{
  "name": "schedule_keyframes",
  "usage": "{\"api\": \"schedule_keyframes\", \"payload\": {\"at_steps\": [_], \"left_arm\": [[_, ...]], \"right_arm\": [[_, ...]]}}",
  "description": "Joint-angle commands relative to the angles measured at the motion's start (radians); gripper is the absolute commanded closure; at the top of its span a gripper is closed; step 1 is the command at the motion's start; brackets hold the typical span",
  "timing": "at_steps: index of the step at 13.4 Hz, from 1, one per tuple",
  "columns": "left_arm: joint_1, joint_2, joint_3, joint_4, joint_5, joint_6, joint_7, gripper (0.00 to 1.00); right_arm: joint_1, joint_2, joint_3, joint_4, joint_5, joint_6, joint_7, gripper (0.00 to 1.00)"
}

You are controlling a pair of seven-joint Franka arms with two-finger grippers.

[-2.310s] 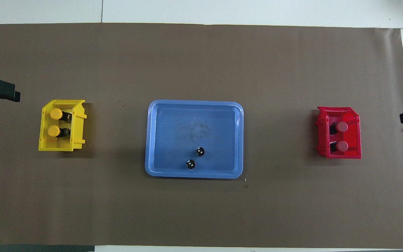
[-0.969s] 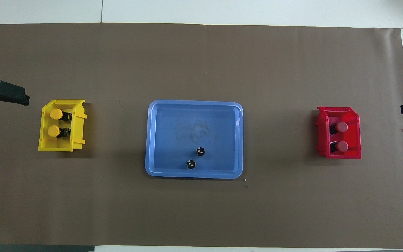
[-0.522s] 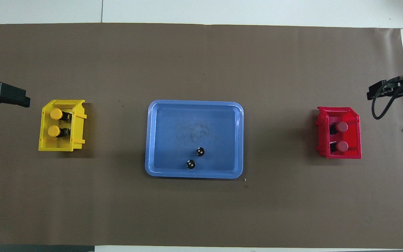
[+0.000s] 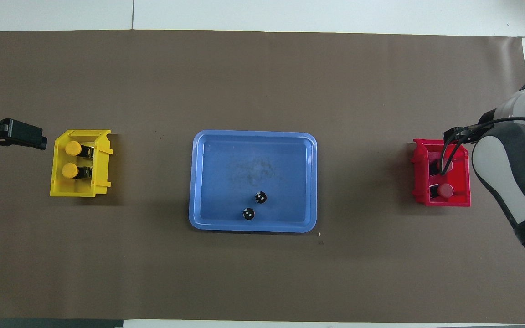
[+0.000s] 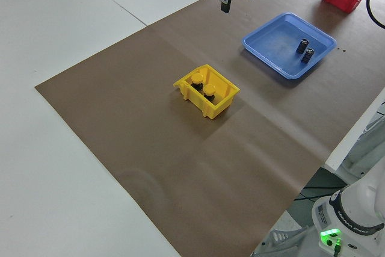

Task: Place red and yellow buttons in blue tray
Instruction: 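Reach into the red bin and grasp a red button with the right gripper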

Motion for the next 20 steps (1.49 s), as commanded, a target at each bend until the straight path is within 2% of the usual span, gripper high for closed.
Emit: {"api": "schedule_keyframes", "payload": {"at_steps": [1, 3, 16, 20], "left_arm": [[-0.022, -0.036, 0.007, -0.045, -0.017, 0.027, -0.012, 0.0], [-0.021, -0.038, 0.007, -0.046, -0.017, 0.027, -0.012, 0.0], [-0.01, -0.038, 0.012, -0.046, -0.017, 0.024, -0.01, 0.0], [-0.021, -0.038, 0.012, -0.045, -0.017, 0.03, -0.039, 0.0]], "right_arm": [[0.003, -0.058, 0.002, -0.094, 0.014, 0.062, -0.018, 0.39], [0.0, -0.073, 0.002, -0.142, 0.014, 0.102, -0.027, 0.39], [-0.002, -0.095, 0.002, -0.264, 0.014, 0.226, -0.044, 0.42], [-0.011, -0.083, 0.002, -0.266, 0.014, 0.231, -0.065, 0.45]]}}
